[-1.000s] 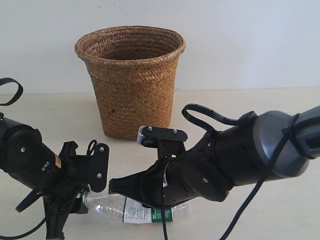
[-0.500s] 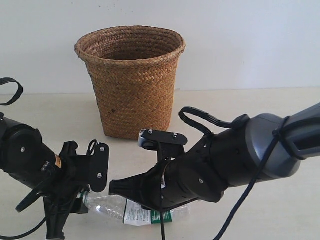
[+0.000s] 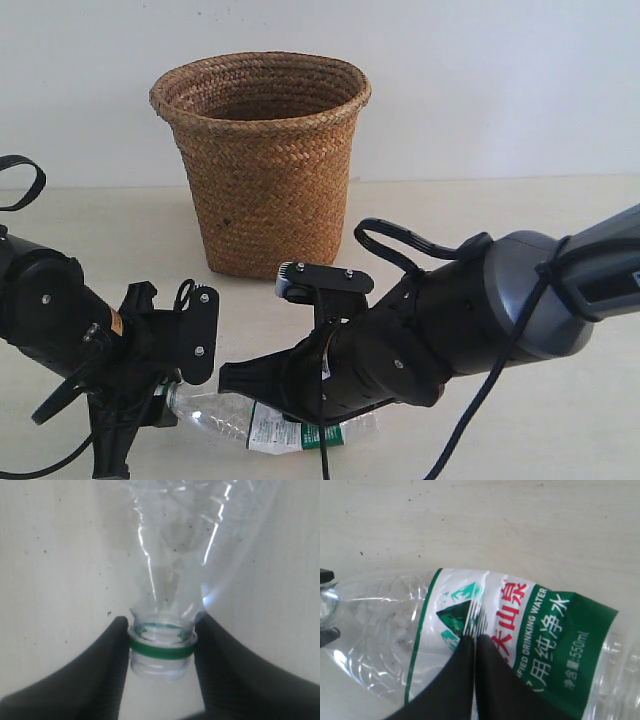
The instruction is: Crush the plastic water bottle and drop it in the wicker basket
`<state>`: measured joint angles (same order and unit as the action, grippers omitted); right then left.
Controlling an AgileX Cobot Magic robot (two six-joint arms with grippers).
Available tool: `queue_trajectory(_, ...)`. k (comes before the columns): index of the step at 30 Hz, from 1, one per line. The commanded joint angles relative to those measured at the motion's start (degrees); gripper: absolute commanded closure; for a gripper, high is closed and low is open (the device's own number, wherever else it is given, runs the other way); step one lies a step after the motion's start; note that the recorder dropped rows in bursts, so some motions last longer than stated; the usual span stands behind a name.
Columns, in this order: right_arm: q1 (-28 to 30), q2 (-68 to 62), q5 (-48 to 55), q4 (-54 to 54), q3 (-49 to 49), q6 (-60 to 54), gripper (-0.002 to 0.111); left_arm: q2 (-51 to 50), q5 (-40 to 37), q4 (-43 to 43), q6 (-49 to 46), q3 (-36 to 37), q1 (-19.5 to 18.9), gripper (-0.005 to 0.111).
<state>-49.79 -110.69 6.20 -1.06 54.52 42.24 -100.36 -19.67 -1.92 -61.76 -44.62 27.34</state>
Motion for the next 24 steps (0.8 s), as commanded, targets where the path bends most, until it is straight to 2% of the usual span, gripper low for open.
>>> queue_trajectory(1,0.09,-3.81,15.54,-0.48,-2.38,-1.31,0.108,0.00,0.64,-0.15,0.63,-0.15,0.00,0.103)
queue_trajectory(10,0.09,-3.70,14.64,-0.48,-2.38,-1.89,0.108,0.00,0.64,-0.15,0.63,-0.15,0.00,0.103)
queue_trajectory(16,0.09,2.16,10.94,-1.04,-2.38,-1.89,0.108,0.00,0.11,-0.02,0.63,-0.15,-0.15,0.103)
queue_trajectory(20,0.09,7.71,12.22,-6.50,-2.38,1.18,0.108,0.00,-0.02,-0.02,0.63,-0.15,-0.45,0.103)
queue_trajectory(24,0.09,13.49,12.89,-17.19,-2.49,10.32,0.108,0.00,-0.57,-0.02,0.63,-0.15,-0.43,0.103)
